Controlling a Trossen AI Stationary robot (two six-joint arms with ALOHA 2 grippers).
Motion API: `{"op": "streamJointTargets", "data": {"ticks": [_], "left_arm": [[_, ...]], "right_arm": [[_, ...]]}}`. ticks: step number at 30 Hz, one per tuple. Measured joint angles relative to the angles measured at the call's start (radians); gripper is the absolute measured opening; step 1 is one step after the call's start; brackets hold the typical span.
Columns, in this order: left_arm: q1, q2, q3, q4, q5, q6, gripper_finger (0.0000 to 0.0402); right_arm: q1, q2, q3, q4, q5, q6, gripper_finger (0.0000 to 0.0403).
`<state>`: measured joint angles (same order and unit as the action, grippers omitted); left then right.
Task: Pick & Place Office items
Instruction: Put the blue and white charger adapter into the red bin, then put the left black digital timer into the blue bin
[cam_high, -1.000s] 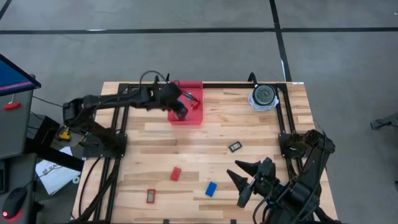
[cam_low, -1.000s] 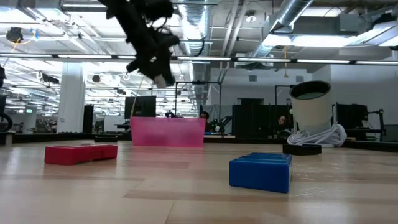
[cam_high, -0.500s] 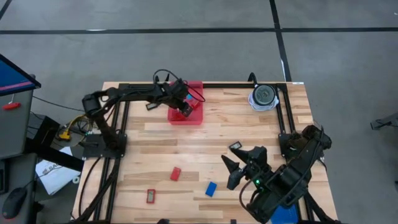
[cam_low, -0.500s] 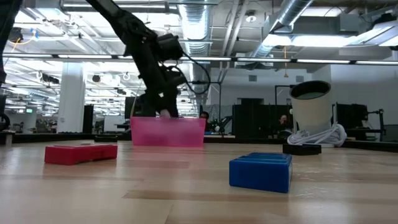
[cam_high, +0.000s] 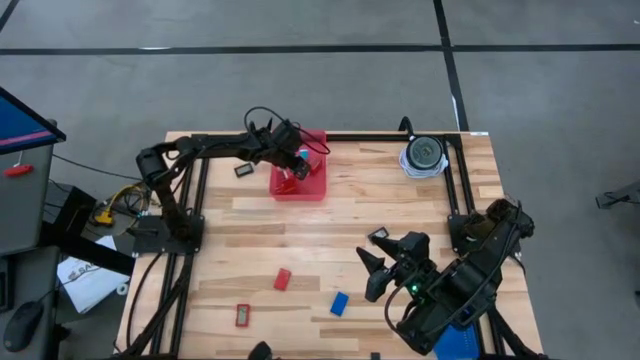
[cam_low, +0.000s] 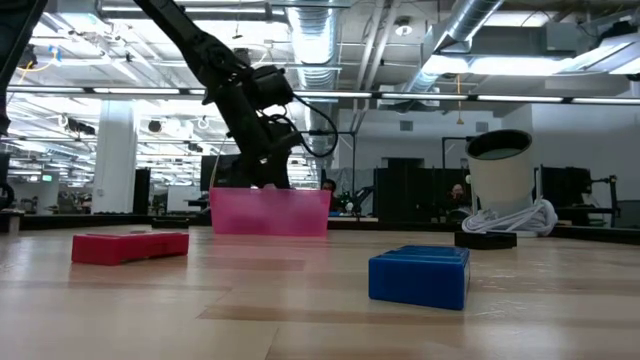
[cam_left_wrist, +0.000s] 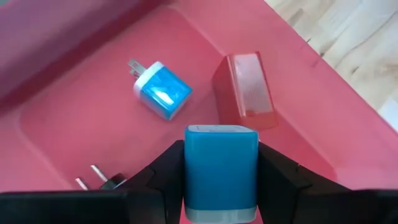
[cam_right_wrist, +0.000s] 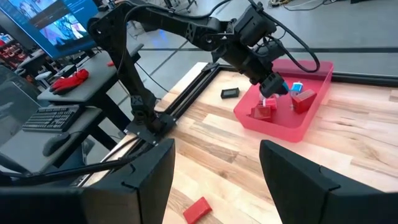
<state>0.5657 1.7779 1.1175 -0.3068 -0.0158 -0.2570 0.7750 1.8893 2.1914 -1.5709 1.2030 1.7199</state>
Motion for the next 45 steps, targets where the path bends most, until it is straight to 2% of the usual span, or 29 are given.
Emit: {"op": "streamJointTargets", "data": {"ticks": [3, 8, 11, 14, 17, 23, 29, 34, 41, 45], "left_arm": [[0.003, 0.0, 0.0, 0.006, 0.049, 0.0, 0.0145], [-0.002, -0.007, 0.0, 0.025, 0.075, 0.016, 0.0247], [-0.004, -0.034, 0.0, 0.02, 0.075, 0.024, 0.0282], [-0.004, -0.072, 0.0, 0.018, 0.076, 0.044, 0.0286], [-0.004, -0.134, 0.0, -0.015, 0.05, 0.101, 0.0273], [0.029, -0.277, 0.001, -0.247, -0.156, 0.148, 0.023], [0.124, -0.327, 0.001, -0.505, -0.136, 0.184, 0.0213], [0.194, -0.333, 0.001, -0.668, -0.079, 0.301, 0.0246], [0.28, -0.29, 0.001, -0.73, -0.045, 0.542, 0.0317], [0.302, -0.198, 0.0, -0.767, -0.092, 0.668, 0.0338]], "right_arm": [[0.0, 0.0, 0.0, 0.0, -0.001, 0.0, 0.0228], [0.0, 0.0, 0.0, 0.0, -0.001, 0.005, 0.0228], [0.0, 0.0, 0.0, 0.0, -0.001, 0.005, 0.0228], [0.0, 0.0, 0.0, 0.0, -0.001, 0.0, 0.0228], [0.0, 0.0, 0.0, 0.0, -0.001, 0.0, 0.0228], [0.004, 0.0, 0.0, 0.0, -0.001, 0.003, 0.0228], [0.003, 0.0, 0.001, 0.0, 0.0, 0.0, 0.0228], [0.003, 0.0, 0.001, 0.0, 0.0, 0.0, 0.0228], [0.003, 0.0, 0.001, 0.0, 0.0, 0.0, 0.0228], [0.003, 0.0, 0.001, 0.0, 0.0, 0.0, 0.0228]]}}
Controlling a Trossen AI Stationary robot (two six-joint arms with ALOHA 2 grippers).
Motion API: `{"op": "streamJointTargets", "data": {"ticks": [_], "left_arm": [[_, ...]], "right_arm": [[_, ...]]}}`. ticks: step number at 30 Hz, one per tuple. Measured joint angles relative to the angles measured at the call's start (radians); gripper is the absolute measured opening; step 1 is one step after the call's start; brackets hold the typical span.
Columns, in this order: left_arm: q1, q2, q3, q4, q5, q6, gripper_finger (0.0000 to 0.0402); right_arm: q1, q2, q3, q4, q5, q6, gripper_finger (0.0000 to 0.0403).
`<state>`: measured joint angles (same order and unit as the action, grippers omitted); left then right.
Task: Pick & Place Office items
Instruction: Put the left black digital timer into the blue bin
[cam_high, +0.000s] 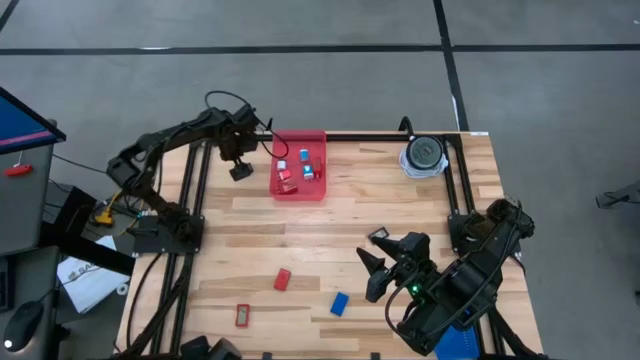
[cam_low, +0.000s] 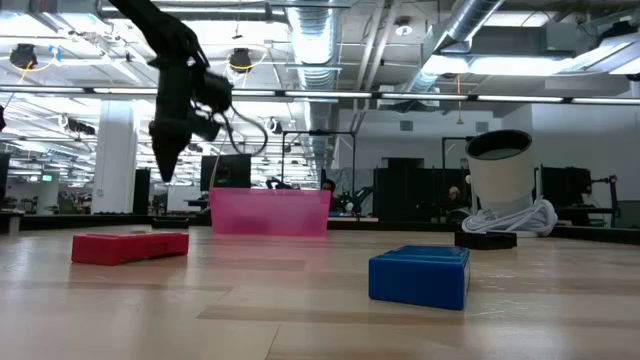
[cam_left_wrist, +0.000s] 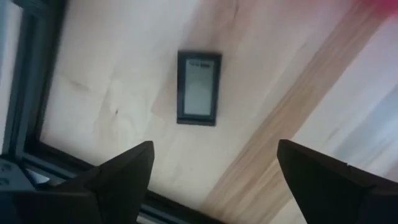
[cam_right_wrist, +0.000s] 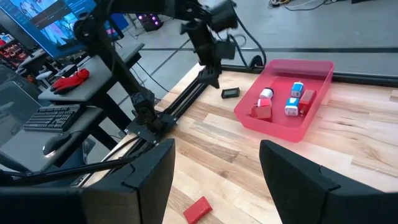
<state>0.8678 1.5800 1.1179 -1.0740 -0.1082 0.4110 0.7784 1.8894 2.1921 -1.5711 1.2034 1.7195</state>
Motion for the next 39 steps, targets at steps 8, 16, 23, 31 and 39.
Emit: {"op": "streamJointTargets", "data": {"ticks": [8, 16, 23, 31, 39], "left_arm": [[0.018, 0.149, 0.0, 0.006, -0.04, 0.045, 0.0329], [0.032, 0.223, 0.0, 0.068, -0.019, 0.048, 0.0324], [0.032, 0.236, 0.0, 0.113, -0.02, 0.028, 0.0287], [0.033, 0.236, -0.057, 0.142, -0.023, 0.002, 0.0224], [0.029, 0.236, -0.061, 0.207, -0.052, -0.051, 0.0177]], "right_arm": [[0.0, 0.0, 0.0, 0.0, 0.0, 0.047, 0.0228], [0.0, 0.0, 0.0, 0.001, -0.001, 0.061, 0.0228], [0.0, 0.0, 0.0, 0.0, -0.002, 0.085, 0.0228], [0.002, 0.0, 0.0, 0.001, -0.002, 0.088, 0.0228], [0.006, 0.0, 0.0, 0.003, 0.0, 0.099, 0.0228]]}}
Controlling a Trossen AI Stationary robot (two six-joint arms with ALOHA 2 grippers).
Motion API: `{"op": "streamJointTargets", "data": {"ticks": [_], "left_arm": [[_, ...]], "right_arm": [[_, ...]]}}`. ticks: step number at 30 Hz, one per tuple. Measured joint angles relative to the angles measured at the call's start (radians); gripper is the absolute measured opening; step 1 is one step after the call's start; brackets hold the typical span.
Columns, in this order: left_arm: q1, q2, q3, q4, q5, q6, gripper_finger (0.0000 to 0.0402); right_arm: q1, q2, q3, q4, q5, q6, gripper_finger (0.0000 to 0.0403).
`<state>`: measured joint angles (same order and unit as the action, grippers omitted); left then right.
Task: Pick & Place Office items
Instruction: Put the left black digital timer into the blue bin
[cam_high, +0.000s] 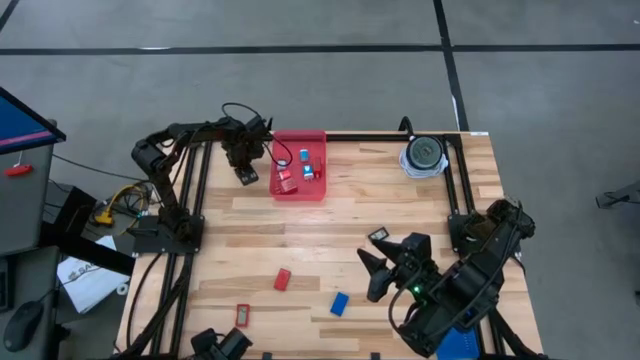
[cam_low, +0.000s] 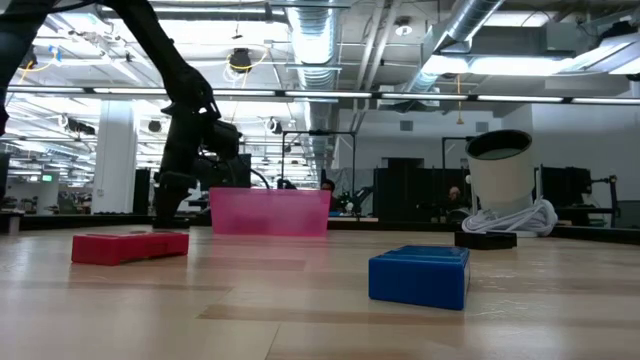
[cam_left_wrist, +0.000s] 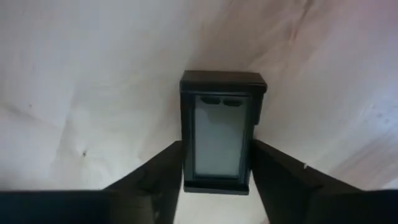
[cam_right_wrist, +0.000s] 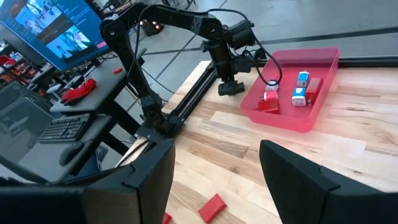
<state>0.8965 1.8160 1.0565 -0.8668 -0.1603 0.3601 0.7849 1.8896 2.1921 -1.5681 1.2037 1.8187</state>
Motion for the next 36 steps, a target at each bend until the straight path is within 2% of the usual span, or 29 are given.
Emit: {"op": "streamJointTargets", "data": {"ticks": [3, 14, 20, 23, 27, 31, 33, 36], "left_arm": [[0.001, -0.002, 0.0, -0.004, 0.016, -0.007, 0.0136], [-0.004, -0.031, 0.0, -0.09, 0.102, -0.13, 0.0136], [-0.018, -0.22, 0.0, -0.175, 0.255, -0.187, 0.0136], [-0.046, -0.36, 0.0, -0.234, 0.421, -0.219, 0.0136], [-0.15, -0.534, 0.0, -0.257, 0.667, -0.305, 0.0136], [-0.334, -0.64, 0.0, -0.212, 0.85, -0.457, 0.0136], [-0.447, -0.664, 0.0, -0.141, 0.897, -0.552, 0.0136], [-0.626, -0.671, 0.0, 0.046, 0.943, -0.709, 0.0136]], "right_arm": [[0.0, 0.0, 0.0, 0.0, 0.001, 0.006, 0.0228], [0.0, 0.0, 0.0, -0.001, 0.001, 0.006, 0.0228], [0.005, 0.0, 0.0, -0.001, 0.001, -0.029, 0.0228], [0.012, 0.0, 0.0, -0.001, 0.0, -0.071, 0.0228], [0.025, 0.0, 0.0, 0.002, -0.03, -0.163, 0.0228], [0.029, 0.0, 0.0, 0.007, -0.087, -0.257, 0.0228], [0.027, 0.0, 0.0, 0.025, -0.136, -0.328, 0.0228], [0.012, 0.0, 0.001, 0.121, -0.238, -0.532, 0.0228]]}}
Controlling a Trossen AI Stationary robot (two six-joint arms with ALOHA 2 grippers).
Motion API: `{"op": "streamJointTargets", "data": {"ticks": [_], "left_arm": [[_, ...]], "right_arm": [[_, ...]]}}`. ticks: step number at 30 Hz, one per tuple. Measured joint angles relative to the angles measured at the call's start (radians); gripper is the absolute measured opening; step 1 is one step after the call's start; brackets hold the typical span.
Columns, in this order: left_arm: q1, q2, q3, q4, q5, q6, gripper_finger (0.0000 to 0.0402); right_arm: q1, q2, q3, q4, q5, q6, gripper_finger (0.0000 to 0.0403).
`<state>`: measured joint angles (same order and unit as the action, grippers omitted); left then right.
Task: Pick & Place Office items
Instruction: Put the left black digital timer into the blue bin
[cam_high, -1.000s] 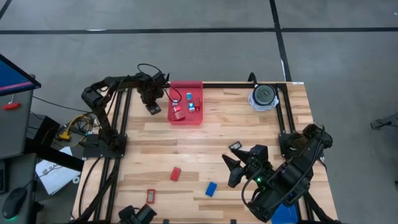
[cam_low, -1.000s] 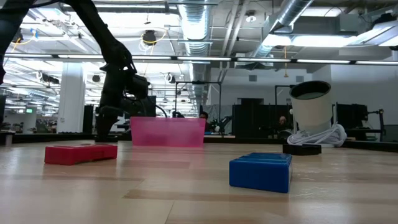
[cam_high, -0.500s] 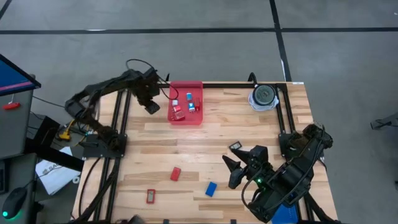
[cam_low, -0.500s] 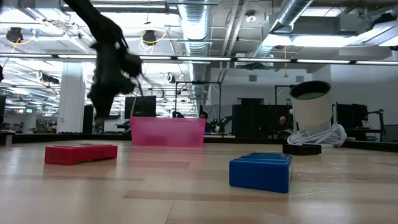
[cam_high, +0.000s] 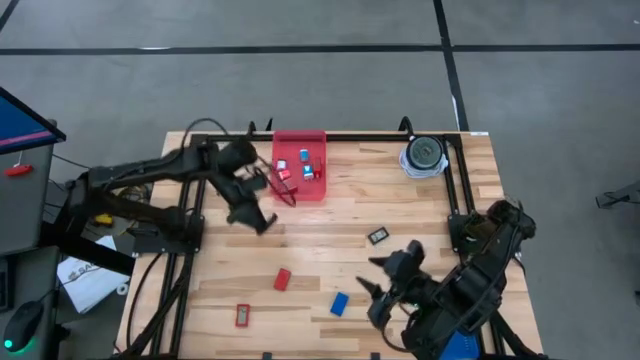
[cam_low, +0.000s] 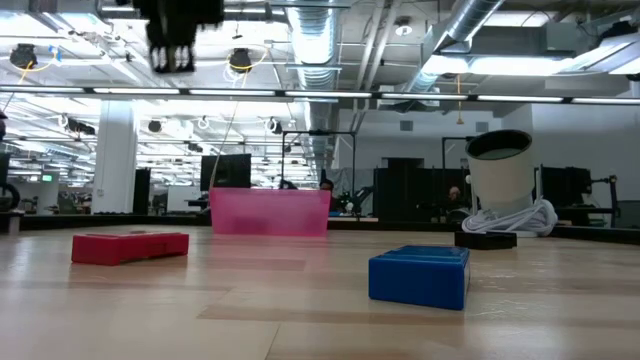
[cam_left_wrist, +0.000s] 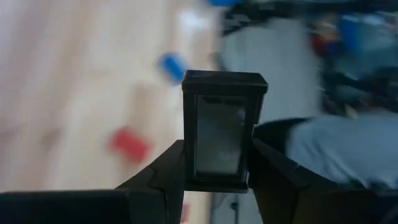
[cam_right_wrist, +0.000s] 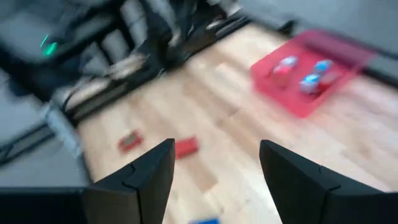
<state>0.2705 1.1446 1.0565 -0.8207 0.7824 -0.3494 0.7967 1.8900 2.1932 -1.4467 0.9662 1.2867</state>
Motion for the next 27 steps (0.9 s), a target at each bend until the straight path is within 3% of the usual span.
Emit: {"op": "streamJointTargets", "data": {"ticks": [3, 7, 14, 19, 27], "left_arm": [[-0.151, 0.017, 0.0, 0.261, 0.017, -0.164, 0.0136], [-0.285, 0.069, 0.0, 0.58, 0.029, -0.36, 0.0136], [-0.453, 0.166, 0.001, 0.935, 0.026, -0.53, 0.0136], [-0.514, 0.232, 0.041, 1.002, 0.002, -0.549, 0.0136], [-0.505, 0.286, 0.09, 1.042, -0.001, -0.541, 0.0136]], "right_arm": [[-0.024, -0.001, 0.019, 0.127, -0.1, -0.167, 0.0228], [-0.045, -0.005, 0.048, 0.274, -0.154, -0.395, 0.0228], [-0.067, -0.005, 0.071, 0.306, -0.24, -0.616, 0.0228], [-0.094, -0.005, 0.071, 0.348, -0.267, -0.752, 0.0228], [-0.179, -0.004, 0.071, 0.453, -0.38, -0.904, 0.0228]]}}
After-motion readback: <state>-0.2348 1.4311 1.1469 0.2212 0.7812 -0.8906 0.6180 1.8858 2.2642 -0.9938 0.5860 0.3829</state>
